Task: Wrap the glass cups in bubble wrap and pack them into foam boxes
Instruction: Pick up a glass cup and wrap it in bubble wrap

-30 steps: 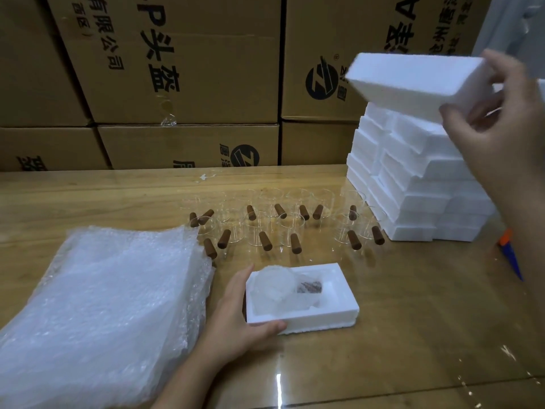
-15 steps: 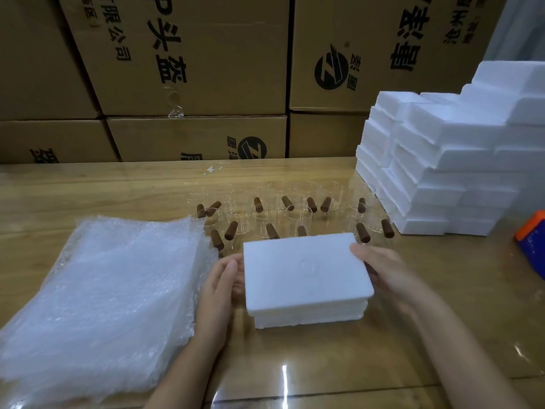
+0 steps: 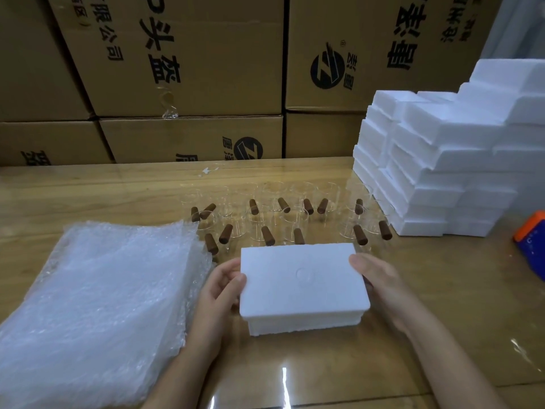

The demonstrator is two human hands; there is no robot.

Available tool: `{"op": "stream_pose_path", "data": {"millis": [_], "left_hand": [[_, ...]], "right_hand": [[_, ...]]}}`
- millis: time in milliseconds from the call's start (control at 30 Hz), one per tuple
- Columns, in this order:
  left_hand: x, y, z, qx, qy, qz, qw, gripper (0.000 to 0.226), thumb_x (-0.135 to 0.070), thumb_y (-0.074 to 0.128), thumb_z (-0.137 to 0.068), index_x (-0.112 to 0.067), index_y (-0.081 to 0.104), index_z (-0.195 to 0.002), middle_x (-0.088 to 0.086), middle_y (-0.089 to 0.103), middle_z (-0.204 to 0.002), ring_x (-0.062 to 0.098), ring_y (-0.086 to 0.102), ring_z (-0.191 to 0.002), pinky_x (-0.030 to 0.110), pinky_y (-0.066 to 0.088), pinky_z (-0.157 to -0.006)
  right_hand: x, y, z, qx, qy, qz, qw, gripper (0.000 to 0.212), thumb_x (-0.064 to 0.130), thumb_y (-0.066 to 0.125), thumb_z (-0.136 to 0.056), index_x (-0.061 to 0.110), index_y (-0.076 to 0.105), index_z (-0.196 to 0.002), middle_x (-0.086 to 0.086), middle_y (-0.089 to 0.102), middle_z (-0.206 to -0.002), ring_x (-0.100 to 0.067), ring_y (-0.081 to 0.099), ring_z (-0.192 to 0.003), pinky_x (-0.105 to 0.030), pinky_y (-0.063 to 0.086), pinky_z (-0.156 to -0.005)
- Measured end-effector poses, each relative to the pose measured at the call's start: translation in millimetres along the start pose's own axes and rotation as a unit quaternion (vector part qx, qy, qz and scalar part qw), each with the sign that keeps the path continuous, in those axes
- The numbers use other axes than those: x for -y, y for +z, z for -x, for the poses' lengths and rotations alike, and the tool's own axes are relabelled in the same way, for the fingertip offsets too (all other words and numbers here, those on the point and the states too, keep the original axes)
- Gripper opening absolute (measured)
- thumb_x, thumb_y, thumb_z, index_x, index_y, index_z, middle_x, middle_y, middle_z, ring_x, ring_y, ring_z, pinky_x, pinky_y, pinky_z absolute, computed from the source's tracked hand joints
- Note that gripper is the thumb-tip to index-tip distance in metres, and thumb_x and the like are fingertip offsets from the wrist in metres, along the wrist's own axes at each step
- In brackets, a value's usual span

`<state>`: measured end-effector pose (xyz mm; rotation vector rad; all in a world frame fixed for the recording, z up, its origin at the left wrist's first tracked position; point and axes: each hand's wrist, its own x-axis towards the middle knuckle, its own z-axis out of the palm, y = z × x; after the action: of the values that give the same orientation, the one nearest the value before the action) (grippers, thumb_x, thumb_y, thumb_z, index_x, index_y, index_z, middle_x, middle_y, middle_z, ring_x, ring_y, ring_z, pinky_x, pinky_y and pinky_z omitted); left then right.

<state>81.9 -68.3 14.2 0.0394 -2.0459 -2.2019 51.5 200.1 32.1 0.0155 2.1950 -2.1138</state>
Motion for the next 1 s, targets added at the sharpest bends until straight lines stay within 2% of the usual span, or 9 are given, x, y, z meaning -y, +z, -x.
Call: {"op": "stream_pose_path", "data": {"millis": [100,200,267,367,500,667,767,900,1000], "left_hand": [[0,3,-1,-0.008,-0.003,-0.012,1.000,0.045,-0.036,0.062,-0.076,-0.022,0.059,-0.118,0.007,0.065,-0.110,0.015,0.065,-0.095,0.015,0.051,-0.064],[0,5,-3,-0.019,-0.011,-0.005,1.000,0.032,-0.029,0.060,-0.088,-0.019,0.058,-0.118,0.007,0.066,-0.109,0.010,0.066,-0.088,0.014,0.051,-0.063],[0,5,-4,-0.022,-0.016,-0.002,1.000,0.028,-0.027,0.054,-0.091,-0.020,0.058,-0.118,0.009,0.067,-0.109,0.016,0.066,-0.093,0.020,0.052,-0.068],[1,7,-5,-0.026,-0.021,-0.002,0.999,0.029,-0.031,0.054,-0.090,-0.022,0.058,-0.118,0.009,0.067,-0.109,0.024,0.065,-0.098,0.030,0.052,-0.076],[0,8,-7,-0.026,-0.040,0.013,0.999,0.030,-0.029,0.054,-0.092,-0.021,0.057,-0.121,0.009,0.068,-0.109,0.029,0.064,-0.102,0.044,0.051,-0.087],[-2,12,-7,-0.021,-0.054,0.016,0.998,0.024,-0.025,0.053,-0.094,-0.021,0.058,-0.117,0.017,0.064,-0.112,0.036,0.061,-0.103,0.045,0.051,-0.083],[-2,14,-9,-0.026,-0.048,0.015,0.998,0.023,-0.030,0.057,-0.092,-0.023,0.059,-0.114,0.015,0.065,-0.111,0.030,0.064,-0.099,0.036,0.051,-0.076],[-3,16,-12,-0.038,-0.025,0.016,0.999,0.051,-0.042,0.058,-0.074,-0.028,0.057,-0.122,0.001,0.062,-0.118,0.015,0.063,-0.103,0.030,0.049,-0.079],[-1,17,-13,-0.038,-0.005,0.017,0.999,0.044,-0.040,0.058,-0.079,-0.040,0.057,-0.123,-0.018,0.060,-0.121,-0.001,0.060,-0.105,0.020,0.047,-0.080]], "right_hand": [[-1,4,-2,-0.026,-0.013,-0.012,1.000,0.038,0.051,0.067,-0.074,0.029,0.067,-0.105,-0.004,0.071,-0.105,-0.027,0.065,-0.100,-0.044,0.047,-0.086],[0,12,-3,-0.050,-0.022,-0.027,0.998,0.039,0.051,0.063,-0.070,0.029,0.067,-0.102,-0.003,0.071,-0.104,-0.015,0.065,-0.089,-0.031,0.048,-0.075],[0,15,-6,-0.063,-0.019,-0.036,0.997,0.036,0.049,0.063,-0.074,0.026,0.068,-0.101,-0.001,0.071,-0.103,-0.011,0.066,-0.091,-0.027,0.048,-0.075],[-2,16,-11,-0.080,-0.009,-0.047,0.996,0.023,0.041,0.063,-0.084,0.025,0.069,-0.099,0.001,0.072,-0.103,-0.016,0.066,-0.098,-0.031,0.049,-0.085],[-2,16,-15,-0.085,0.006,-0.046,0.995,0.018,0.038,0.062,-0.087,0.026,0.070,-0.098,0.004,0.073,-0.101,-0.014,0.066,-0.097,-0.028,0.047,-0.079],[-2,10,-13,-0.079,0.012,-0.028,0.996,0.016,0.040,0.061,-0.088,0.028,0.069,-0.095,0.007,0.073,-0.097,-0.011,0.066,-0.093,-0.026,0.046,-0.073],[-3,10,-14,-0.085,0.017,-0.026,0.996,0.017,0.039,0.061,-0.088,0.026,0.069,-0.096,0.003,0.072,-0.102,-0.014,0.065,-0.097,-0.028,0.047,-0.077],[-4,12,-17,-0.089,0.034,-0.038,0.995,0.019,0.039,0.063,-0.087,0.025,0.069,-0.099,0.001,0.071,-0.107,-0.019,0.063,-0.105,-0.038,0.046,-0.096],[-3,12,-18,-0.086,0.048,-0.046,0.994,0.021,0.039,0.062,-0.087,0.024,0.069,-0.101,0.001,0.072,-0.105,-0.020,0.064,-0.105,-0.040,0.046,-0.098]]}}
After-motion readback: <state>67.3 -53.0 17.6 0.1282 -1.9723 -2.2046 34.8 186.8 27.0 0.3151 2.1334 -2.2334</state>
